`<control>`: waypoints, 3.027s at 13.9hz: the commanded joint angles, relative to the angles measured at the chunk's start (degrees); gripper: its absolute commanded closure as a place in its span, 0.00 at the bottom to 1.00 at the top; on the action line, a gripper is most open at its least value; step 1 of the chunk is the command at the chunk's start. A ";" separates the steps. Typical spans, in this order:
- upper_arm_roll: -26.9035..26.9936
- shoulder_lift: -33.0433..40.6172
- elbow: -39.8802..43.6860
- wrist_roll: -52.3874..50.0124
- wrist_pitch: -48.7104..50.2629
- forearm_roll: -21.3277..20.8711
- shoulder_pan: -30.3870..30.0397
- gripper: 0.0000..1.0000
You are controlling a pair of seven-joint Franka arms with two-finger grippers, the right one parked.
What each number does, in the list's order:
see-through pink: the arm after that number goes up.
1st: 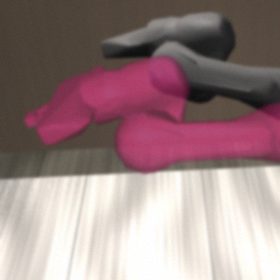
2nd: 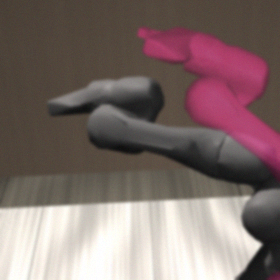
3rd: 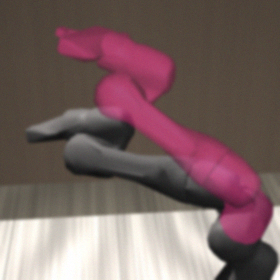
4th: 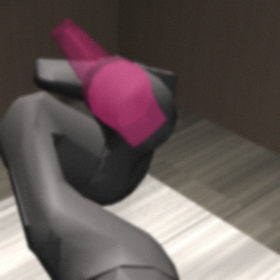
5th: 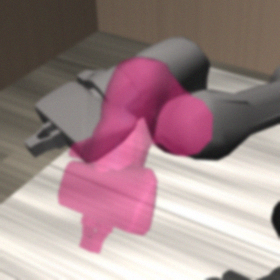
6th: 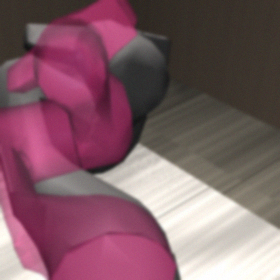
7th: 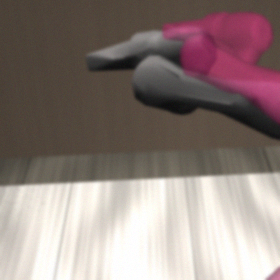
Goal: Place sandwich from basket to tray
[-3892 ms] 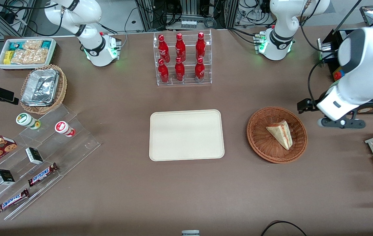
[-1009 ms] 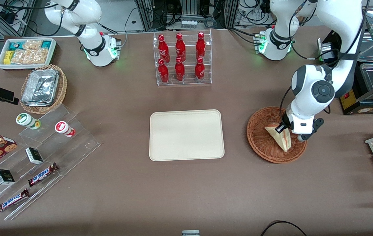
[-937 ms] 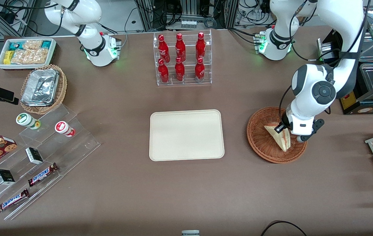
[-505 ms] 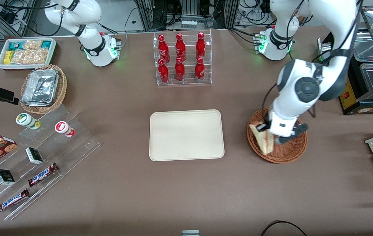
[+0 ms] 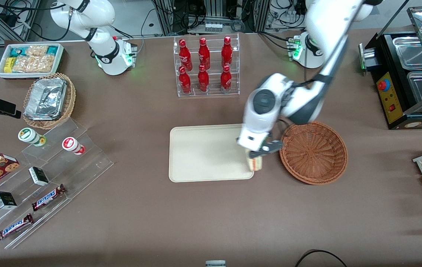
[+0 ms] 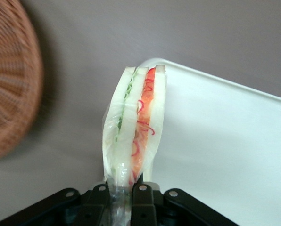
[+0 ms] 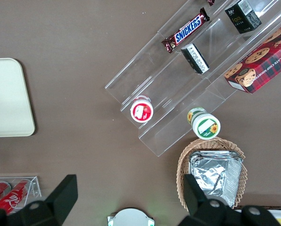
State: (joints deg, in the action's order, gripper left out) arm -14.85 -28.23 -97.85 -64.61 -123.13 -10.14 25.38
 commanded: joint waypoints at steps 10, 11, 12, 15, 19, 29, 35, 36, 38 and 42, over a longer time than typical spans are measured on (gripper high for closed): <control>0.44 -14.57 18.14 -8.86 2.19 -2.34 11.36 1.00; 0.44 -15.27 18.57 -9.04 2.20 -2.34 11.36 1.00; 0.44 -16.15 19.62 -9.82 2.46 -2.42 11.45 1.00; 0.52 -18.26 22.17 -10.18 3.78 -2.60 12.24 1.00; 0.61 -18.70 22.62 -10.45 3.78 -2.95 12.33 0.16; 0.79 -11.42 22.71 -9.13 9.22 -2.86 11.27 0.00; 0.44 -5.18 22.01 7.01 16.07 -0.85 4.78 0.00; 0.52 -4.04 21.92 11.40 17.47 1.07 2.77 0.00; 0.52 -1.75 21.39 21.24 21.25 2.93 -2.24 0.00; 0.70 3.51 18.25 38.80 28.30 4.61 -11.55 0.00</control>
State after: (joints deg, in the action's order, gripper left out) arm -13.80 -29.15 -74.93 -33.90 -96.08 -6.55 17.56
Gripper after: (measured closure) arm 0.000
